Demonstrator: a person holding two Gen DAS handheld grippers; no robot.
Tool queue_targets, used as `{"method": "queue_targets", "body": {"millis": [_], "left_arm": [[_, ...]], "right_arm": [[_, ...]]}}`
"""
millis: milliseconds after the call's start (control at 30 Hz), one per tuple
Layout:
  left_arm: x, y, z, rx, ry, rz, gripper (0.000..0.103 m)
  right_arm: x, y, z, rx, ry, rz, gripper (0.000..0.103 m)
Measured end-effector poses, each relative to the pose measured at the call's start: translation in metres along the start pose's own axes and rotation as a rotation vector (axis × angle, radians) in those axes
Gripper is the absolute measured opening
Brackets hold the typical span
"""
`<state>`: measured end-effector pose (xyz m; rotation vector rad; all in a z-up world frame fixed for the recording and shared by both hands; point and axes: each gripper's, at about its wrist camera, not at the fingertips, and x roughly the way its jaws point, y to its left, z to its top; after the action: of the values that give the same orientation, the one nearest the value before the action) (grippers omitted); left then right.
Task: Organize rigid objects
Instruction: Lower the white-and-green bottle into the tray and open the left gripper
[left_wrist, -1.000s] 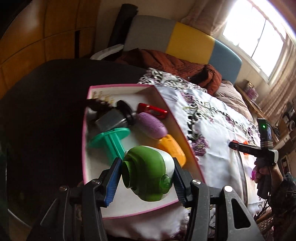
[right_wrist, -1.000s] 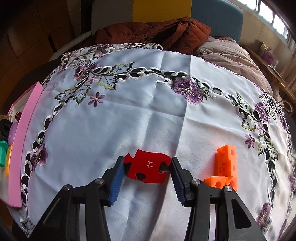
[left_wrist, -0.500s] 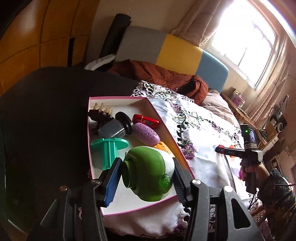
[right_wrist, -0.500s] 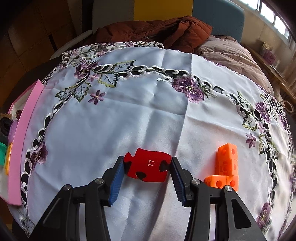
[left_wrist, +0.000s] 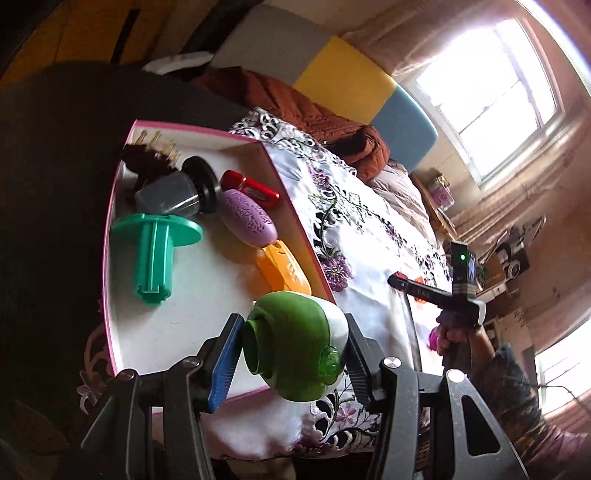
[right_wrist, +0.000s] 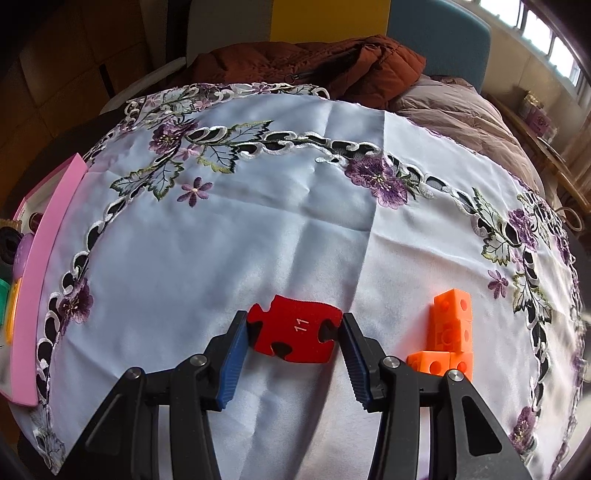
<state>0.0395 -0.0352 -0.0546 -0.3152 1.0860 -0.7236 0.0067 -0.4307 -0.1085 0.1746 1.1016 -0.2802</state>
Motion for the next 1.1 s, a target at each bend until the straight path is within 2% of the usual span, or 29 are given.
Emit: {"method": "queue_targets", "body": {"millis": [133,200,267,367,500,700,800,933,1100], "left_arm": [[0.014,0.009,0.01,-0.059,0.04,-0.053,0.053],[0.026,0.013,0.015,-0.099,0.09,-0.046,0.053],[0.031,0.013,0.02,-0.119,0.095,-0.056,0.053],[0.034,0.01,0.031,-0.112,0.087,-0.012,0.053],[0.043,0.009,0.052,-0.061,0.061,0.136,0.05],[0.058,0.015,0.069,-0.022,0.044,0.21,0.043],[0.062,0.018,0.073,-0.038,0.041,0.218,0.043],[0.053,0.014,0.07,-0.035,0.006,0.242,0.045],[0.034,0.001,0.058,0.031,-0.051,0.322,0.045]], "right_arm": [[0.0,0.0,0.0,0.0,0.0,0.0,0.05],[0.0,0.0,0.0,0.001,0.0,0.001,0.05],[0.0,-0.001,0.0,0.002,0.0,0.001,0.05],[0.0,-0.001,0.0,0.002,0.001,-0.001,0.05],[0.0,-0.002,0.0,-0.003,0.001,-0.004,0.05],[0.0,-0.001,-0.001,-0.01,-0.001,-0.008,0.05],[0.0,-0.001,0.0,-0.009,-0.001,-0.008,0.05],[0.001,-0.001,0.0,-0.016,-0.002,-0.01,0.05],[0.001,0.0,0.001,-0.019,-0.003,-0.013,0.05]]}}
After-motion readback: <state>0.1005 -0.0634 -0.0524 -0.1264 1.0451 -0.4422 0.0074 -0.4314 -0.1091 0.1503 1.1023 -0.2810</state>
